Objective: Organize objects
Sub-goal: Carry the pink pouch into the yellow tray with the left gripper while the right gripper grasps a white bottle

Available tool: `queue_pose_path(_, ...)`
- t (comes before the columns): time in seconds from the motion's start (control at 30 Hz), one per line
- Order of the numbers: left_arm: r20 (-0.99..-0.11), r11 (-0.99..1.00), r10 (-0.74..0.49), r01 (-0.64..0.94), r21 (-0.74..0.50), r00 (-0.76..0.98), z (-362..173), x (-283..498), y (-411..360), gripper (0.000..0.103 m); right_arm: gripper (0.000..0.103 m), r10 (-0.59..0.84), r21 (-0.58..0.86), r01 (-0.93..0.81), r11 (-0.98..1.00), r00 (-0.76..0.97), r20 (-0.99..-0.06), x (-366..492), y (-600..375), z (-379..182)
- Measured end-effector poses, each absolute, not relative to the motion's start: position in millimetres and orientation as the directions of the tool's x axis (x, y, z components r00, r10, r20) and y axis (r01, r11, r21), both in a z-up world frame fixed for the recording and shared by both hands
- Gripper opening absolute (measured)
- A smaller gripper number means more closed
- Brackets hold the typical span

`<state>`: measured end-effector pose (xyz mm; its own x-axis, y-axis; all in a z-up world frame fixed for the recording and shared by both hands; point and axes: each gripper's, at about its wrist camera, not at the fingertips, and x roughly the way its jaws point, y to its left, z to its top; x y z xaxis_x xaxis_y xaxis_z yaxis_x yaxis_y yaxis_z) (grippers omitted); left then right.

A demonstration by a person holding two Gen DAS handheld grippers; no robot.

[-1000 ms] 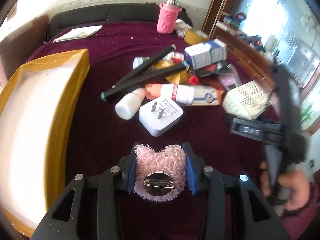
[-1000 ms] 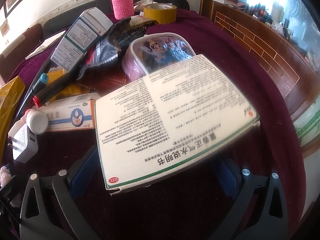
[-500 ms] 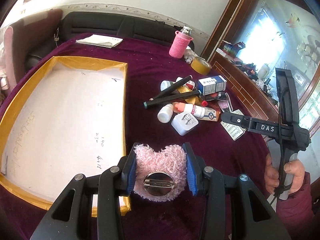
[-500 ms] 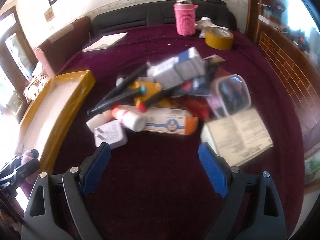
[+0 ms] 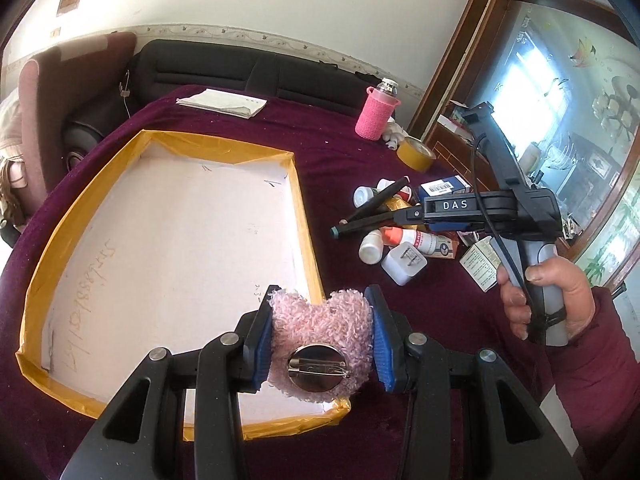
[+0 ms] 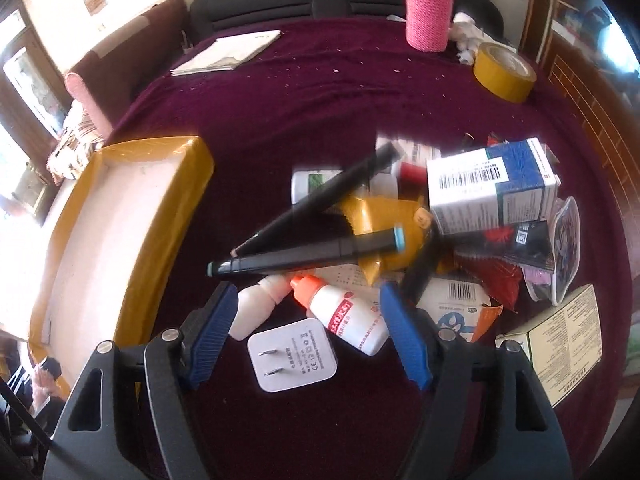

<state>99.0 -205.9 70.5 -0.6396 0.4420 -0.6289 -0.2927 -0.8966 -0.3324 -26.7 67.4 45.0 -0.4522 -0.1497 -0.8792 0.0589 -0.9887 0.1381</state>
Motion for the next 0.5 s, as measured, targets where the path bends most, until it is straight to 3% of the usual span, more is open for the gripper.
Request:
queue_pose_path(0.13,-0.624,-0.89,0.456,-0.307,-0.337,-0.635,68.2,95.6,-213.9,0.036,0.066,-0.147,0.14,0.048,-0.989,-0.456,-0.878,-16.7,73.3,39.0)
queue_pose_path(0.23,-0.632,-0.887,0.461,-0.303,-0.348,-0.623,63.0,89.3,-217.0,0.036,0.046,-0.051,0.001,0.11,-0.994,-0.452,-0.891,-17.4,63.0,31.9)
queue_pose_path(0.37,-0.641,-0.885,0.464,-0.286,-0.368,-0.611,56.8,87.5,-218.6,0.036,0.027,-0.022,-0.055,0.159,-0.986,-0.448,-0.894,-28.6,50.4,27.0)
queue_pose_path(0.5,-0.64,-0.892,0.451,-0.282,-0.354,-0.622,60.9,92.5,-218.6,0.037,0.027,0.062,-0.151,0.187,-0.971,-0.41,-0.91,-36.9,35.6,13.8)
